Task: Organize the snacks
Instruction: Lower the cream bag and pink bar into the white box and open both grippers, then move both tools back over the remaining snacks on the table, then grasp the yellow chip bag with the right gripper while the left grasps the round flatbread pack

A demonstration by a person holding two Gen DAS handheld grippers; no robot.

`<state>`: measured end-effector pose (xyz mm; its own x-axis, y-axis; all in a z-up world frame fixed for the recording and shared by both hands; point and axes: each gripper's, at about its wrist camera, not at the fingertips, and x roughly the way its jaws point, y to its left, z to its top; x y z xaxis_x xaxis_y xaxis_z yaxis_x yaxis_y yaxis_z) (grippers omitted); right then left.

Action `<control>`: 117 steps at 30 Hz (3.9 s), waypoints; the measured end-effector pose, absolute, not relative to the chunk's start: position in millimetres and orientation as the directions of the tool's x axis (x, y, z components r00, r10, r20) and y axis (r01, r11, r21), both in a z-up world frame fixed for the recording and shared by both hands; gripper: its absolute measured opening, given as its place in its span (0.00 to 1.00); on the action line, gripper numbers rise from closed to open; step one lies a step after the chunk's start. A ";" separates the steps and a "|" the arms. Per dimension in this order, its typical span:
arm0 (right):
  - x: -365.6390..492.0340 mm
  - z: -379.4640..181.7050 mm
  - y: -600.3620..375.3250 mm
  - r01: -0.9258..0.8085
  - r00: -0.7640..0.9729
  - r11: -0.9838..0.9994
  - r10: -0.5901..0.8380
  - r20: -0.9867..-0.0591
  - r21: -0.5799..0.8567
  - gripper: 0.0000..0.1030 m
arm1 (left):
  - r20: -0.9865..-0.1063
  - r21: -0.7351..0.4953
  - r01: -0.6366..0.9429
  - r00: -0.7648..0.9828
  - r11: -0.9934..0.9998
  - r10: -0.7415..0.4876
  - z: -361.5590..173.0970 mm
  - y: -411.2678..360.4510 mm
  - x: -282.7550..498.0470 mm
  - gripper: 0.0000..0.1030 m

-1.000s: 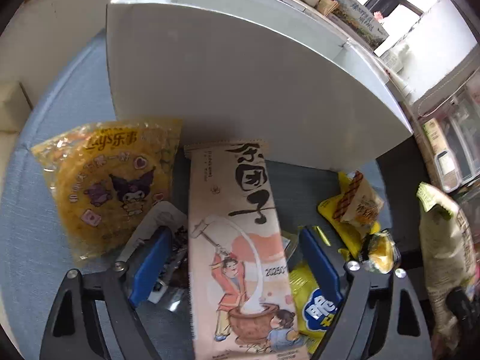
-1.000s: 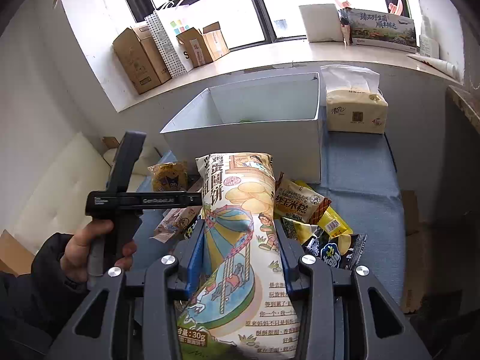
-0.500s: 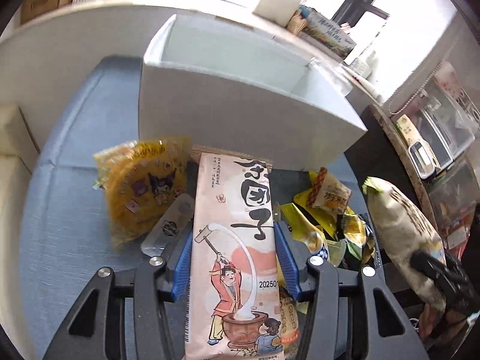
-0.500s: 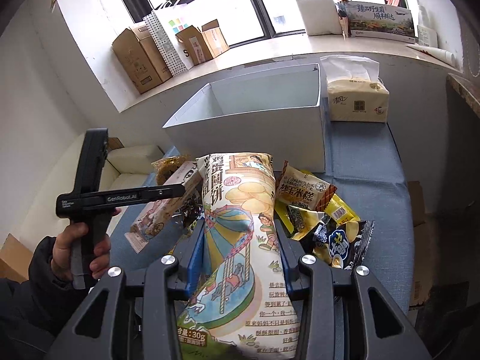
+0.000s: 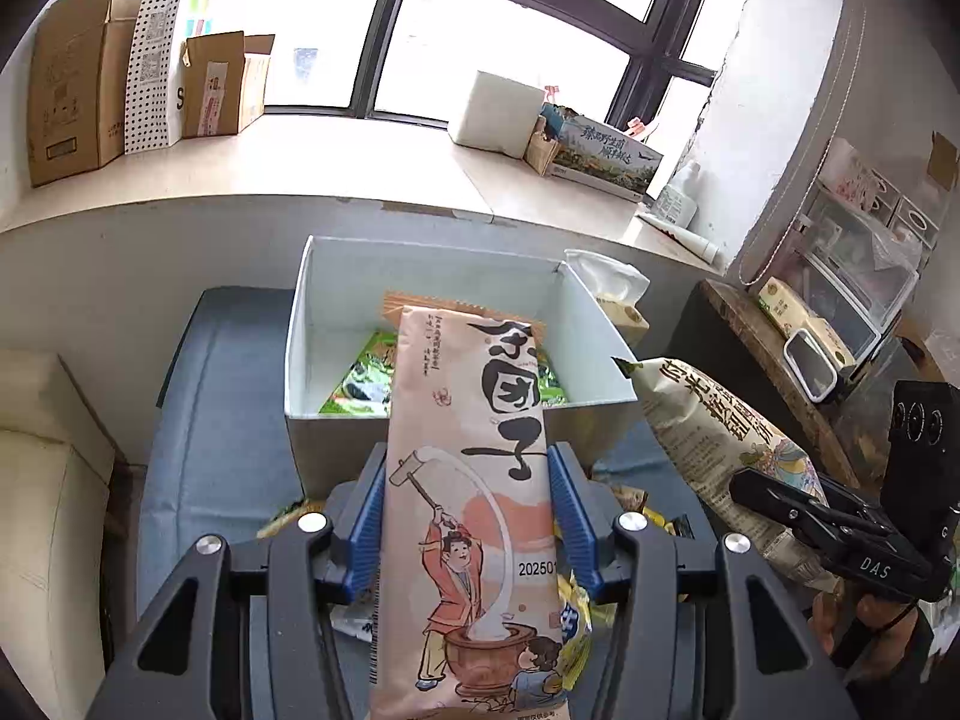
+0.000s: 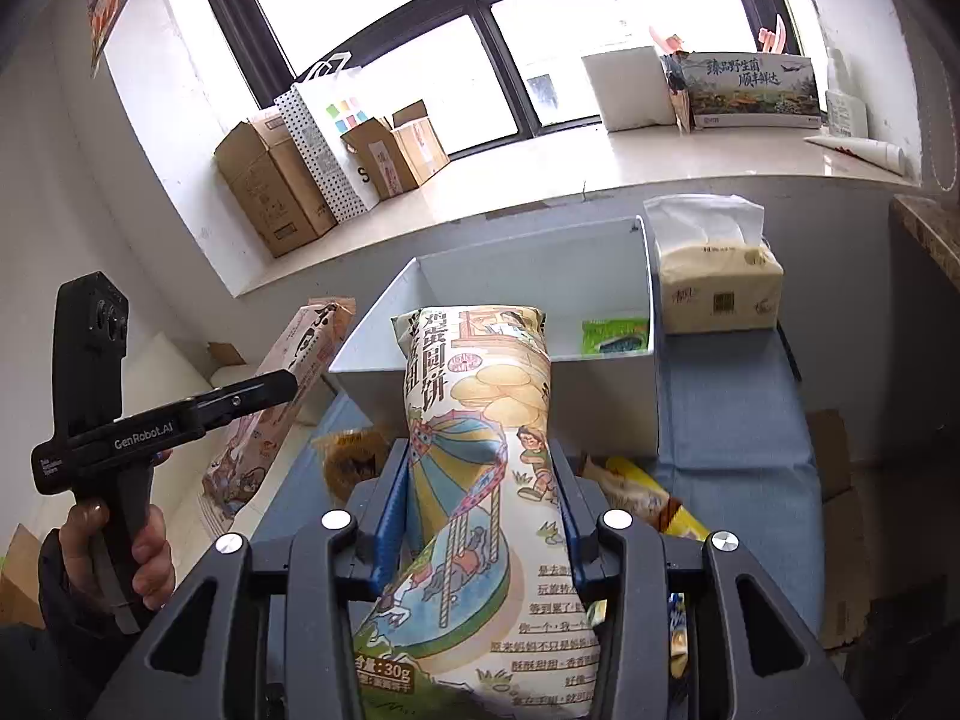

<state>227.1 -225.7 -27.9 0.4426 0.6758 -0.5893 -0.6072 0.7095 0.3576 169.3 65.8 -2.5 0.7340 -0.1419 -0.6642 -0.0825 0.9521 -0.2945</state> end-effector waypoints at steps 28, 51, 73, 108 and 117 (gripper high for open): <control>364.6 -23.0 -190.0 -0.414 0.583 0.823 0.568 -0.581 0.389 1.00 | -0.721 -0.149 -0.147 0.693 0.978 -0.005 -31.5 119.0 296.8 1.00; 154.3 -113.0 -200.9 -0.711 0.410 0.678 0.615 -0.673 0.186 1.00 | -0.706 -0.153 -0.067 0.706 0.986 -0.061 -61.2 56.6 56.1 1.00; 201.5 -155.7 -138.9 -0.737 0.258 0.652 0.512 -0.819 0.175 1.00 | -0.741 -0.137 -0.066 0.669 0.988 -0.058 -79.8 42.9 19.6 1.00; 152.8 -80.6 -247.7 -0.547 0.574 0.830 0.466 -0.673 0.108 0.66 | -0.894 -0.057 0.000 0.445 0.998 -0.051 -167.7 -31.2 101.8 1.00; 149.7 -90.2 -252.2 -0.539 0.556 0.831 0.471 -0.685 0.135 0.66 | -0.891 -0.054 -0.026 0.453 0.998 -0.037 -170.6 -31.9 102.4 0.88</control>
<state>149.7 -252.2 -90.2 0.5561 0.4714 -0.6845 -0.5390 0.8314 0.1347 102.4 -31.9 -170.6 0.4529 -0.0366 -0.8908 -0.0261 0.9982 -0.0543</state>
